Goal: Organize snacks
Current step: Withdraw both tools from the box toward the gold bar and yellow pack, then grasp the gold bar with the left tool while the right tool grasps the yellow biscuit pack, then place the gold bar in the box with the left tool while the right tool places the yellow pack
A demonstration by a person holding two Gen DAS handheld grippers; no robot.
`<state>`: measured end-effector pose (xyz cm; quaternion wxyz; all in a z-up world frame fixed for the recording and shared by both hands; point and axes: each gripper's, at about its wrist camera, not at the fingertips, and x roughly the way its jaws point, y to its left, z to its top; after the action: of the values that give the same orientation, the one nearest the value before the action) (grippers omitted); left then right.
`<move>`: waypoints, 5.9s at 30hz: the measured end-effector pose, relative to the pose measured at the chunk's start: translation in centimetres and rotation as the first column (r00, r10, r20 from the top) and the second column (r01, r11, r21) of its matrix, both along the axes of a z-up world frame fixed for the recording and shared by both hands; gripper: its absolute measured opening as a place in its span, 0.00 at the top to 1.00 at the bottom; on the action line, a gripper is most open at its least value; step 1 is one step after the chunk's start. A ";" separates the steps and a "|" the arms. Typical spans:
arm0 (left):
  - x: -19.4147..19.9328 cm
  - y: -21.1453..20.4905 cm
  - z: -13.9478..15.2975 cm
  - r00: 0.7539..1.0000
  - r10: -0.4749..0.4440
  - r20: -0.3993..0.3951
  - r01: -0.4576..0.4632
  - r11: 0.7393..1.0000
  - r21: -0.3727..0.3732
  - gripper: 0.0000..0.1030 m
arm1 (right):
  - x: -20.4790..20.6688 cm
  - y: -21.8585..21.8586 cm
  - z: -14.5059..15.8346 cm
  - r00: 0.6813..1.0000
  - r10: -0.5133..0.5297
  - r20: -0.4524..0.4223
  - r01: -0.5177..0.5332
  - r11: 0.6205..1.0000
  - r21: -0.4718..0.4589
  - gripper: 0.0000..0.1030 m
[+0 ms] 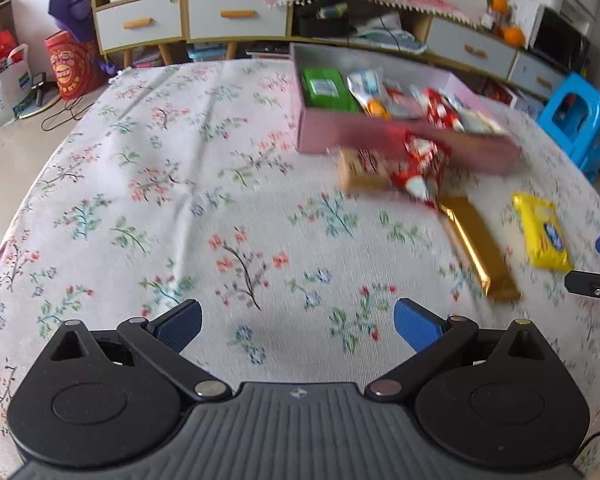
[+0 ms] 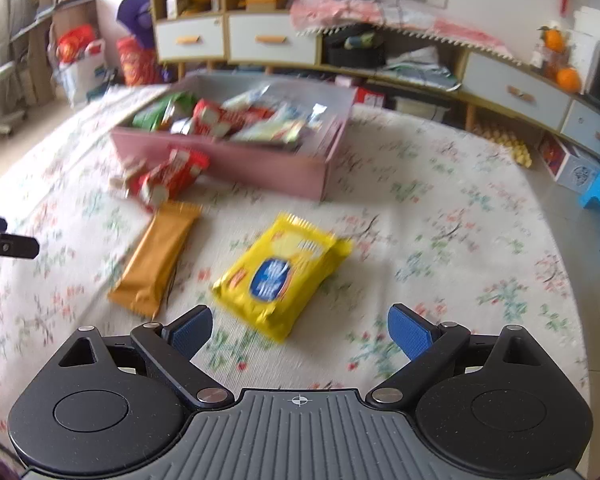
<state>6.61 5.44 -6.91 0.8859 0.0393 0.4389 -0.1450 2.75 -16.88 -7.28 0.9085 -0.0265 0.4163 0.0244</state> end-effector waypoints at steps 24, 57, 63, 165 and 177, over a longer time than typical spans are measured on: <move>-2.8 -5.8 -1.2 0.980 -0.193 0.044 0.190 0.980 0.055 0.00 | 1.3 0.4 -2.1 0.995 0.012 -0.094 -0.005 0.998 0.067 0.00; -1.0 -11.7 -1.5 0.979 -0.146 0.142 0.140 0.989 0.051 0.14 | 6.8 -1.7 -1.3 0.987 -0.156 -0.030 0.159 0.974 0.164 0.40; -0.6 -11.5 -1.3 0.983 -0.113 0.147 0.109 0.993 0.039 0.25 | 6.8 -2.8 -1.2 0.985 -0.167 -0.039 0.172 0.964 0.205 0.45; 17.3 -9.2 2.4 0.991 0.033 0.130 -0.029 0.999 -0.031 0.75 | 19.5 -5.1 1.5 0.934 -0.357 0.008 0.275 0.734 0.621 0.46; 17.4 -9.7 2.8 0.985 0.015 0.172 -0.017 1.000 0.010 0.39 | 19.4 -5.2 1.8 0.937 -0.350 0.021 0.260 0.733 0.629 0.29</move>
<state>23.98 -4.28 -4.08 0.9214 0.0531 0.3618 -0.1314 22.14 -22.09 -5.50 0.8847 0.3386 0.3203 0.0076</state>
